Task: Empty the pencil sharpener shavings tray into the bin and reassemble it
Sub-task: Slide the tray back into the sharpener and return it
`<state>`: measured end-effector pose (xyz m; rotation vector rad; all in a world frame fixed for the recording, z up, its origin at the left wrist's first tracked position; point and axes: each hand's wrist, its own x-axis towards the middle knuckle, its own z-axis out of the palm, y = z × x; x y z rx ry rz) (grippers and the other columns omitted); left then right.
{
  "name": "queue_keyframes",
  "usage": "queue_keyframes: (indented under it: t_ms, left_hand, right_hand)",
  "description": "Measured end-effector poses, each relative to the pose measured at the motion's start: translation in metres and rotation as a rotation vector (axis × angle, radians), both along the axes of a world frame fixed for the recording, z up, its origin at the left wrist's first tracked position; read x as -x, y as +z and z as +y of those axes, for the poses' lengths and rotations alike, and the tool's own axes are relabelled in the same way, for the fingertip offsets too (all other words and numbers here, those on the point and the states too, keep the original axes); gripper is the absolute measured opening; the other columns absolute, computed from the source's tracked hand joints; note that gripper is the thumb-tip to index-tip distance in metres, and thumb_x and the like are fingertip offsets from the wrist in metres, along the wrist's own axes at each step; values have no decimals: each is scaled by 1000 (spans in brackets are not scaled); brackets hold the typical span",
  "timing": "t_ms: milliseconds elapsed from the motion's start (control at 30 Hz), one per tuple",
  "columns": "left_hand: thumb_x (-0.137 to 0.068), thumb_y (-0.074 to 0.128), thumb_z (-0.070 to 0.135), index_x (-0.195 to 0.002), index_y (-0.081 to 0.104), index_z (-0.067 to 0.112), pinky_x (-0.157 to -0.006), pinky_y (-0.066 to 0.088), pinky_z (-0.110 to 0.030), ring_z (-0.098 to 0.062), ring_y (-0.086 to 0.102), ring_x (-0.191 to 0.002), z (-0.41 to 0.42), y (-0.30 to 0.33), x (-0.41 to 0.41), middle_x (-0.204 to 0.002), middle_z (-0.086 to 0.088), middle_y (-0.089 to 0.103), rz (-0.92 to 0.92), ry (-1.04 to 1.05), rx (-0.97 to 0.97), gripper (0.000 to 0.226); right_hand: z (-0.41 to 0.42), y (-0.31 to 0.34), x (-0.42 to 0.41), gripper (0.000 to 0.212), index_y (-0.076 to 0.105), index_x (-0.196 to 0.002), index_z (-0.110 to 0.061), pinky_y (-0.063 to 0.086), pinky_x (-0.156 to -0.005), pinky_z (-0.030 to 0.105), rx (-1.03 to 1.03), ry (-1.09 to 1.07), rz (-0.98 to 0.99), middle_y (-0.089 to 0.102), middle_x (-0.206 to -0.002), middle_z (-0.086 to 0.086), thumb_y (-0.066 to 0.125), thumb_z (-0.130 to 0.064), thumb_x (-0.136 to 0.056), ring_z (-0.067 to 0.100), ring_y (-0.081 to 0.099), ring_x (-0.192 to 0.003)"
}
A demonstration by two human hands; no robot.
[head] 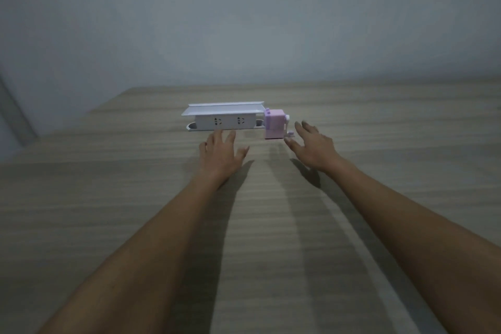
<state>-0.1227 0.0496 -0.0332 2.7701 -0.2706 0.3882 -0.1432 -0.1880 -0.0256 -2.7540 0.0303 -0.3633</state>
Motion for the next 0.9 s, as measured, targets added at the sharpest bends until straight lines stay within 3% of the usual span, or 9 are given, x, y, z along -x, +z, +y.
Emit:
queue_keyframes:
  t_ms: [333,433,533,900]
  left_hand:
    - [-93,33,73,-159,30,26,-123,12,-52,-32,9,-157,31,-16,60,-170,-14,12,159,23,-36,82]
    - [-92,33,72,-151,43,25,-122,15,-52,-33,14,-156,33,-25,62,-168,-16,18,180,22,-27,76]
    - [-90,29,72,-145,49,25,-120,20,-53,-32,24,-152,33,-28,57,-163,-15,30,171,12,-77,74]
    - [-92,24,73,-157,34,28,-124,14,-51,-30,16,-156,35,-27,62,-169,-12,22,200,8,-118,79]
  right_hand:
    - [26,-33,61,73,21,-159,-18,16,-121,49,91,-28,66,17,-168,9,28,-60,-100,33,17,-154]
    - [28,-40,65,73,23,-159,-21,17,-120,50,96,-51,91,23,-167,8,24,-62,-99,31,23,-153]
    - [27,-42,60,68,36,-153,-24,18,-119,50,143,-50,90,28,-165,7,23,-62,-98,31,26,-151]
    - [25,-46,62,63,34,-154,-26,14,-122,47,131,-48,128,23,-167,6,22,-57,-100,30,20,-154]
